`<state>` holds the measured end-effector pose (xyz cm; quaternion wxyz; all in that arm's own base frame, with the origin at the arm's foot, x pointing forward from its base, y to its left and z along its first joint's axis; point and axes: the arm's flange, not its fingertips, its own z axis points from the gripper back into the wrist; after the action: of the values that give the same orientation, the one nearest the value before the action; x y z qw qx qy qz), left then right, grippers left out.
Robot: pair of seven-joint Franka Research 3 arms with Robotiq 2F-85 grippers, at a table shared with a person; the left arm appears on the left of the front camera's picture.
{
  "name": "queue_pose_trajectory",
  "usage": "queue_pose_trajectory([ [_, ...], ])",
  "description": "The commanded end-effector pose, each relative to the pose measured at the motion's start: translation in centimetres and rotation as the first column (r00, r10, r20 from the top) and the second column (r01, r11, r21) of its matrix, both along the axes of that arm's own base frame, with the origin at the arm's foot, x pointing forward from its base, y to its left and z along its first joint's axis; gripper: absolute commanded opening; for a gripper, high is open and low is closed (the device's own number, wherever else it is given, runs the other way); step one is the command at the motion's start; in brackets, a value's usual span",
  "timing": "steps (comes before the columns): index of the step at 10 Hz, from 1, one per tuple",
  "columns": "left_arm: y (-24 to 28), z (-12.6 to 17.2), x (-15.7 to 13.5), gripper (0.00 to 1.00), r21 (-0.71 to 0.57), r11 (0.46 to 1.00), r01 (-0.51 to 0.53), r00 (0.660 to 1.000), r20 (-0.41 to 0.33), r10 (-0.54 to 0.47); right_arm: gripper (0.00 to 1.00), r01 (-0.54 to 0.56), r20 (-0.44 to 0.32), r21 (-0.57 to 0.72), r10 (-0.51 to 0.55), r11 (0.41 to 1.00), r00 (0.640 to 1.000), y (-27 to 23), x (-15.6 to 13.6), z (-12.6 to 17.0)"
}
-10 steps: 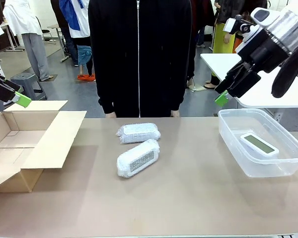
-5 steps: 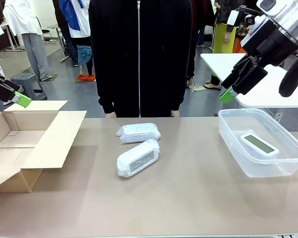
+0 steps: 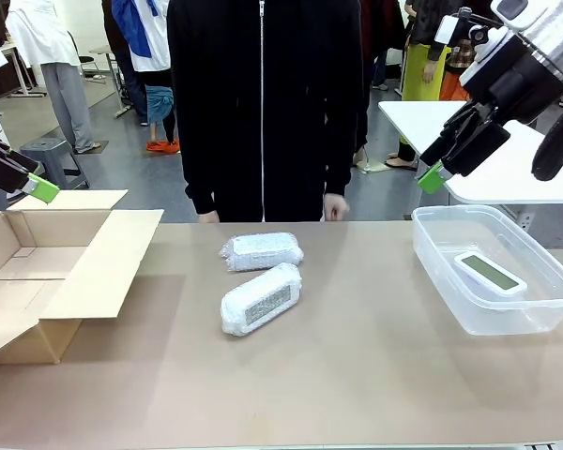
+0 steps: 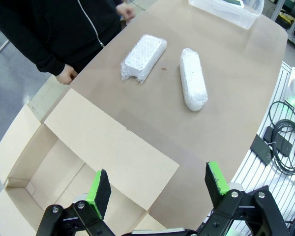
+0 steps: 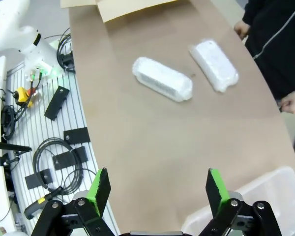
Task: Separate and place wrapped and unwrapped clocks.
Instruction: Pick up the Digital clock indicated by the person.
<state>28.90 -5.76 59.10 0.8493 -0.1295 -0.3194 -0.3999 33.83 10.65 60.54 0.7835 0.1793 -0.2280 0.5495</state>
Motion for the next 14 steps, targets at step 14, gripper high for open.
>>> queue_pose_trajectory([
  [14, 0.02, -0.05, 0.02, 1.0, -0.002, 1.0, 0.0, 1.0, 0.001, 0.0, 1.0, -0.02, -0.002, 0.024, 0.02, 1.0, 1.0, 0.08, 0.1, 0.0],
])
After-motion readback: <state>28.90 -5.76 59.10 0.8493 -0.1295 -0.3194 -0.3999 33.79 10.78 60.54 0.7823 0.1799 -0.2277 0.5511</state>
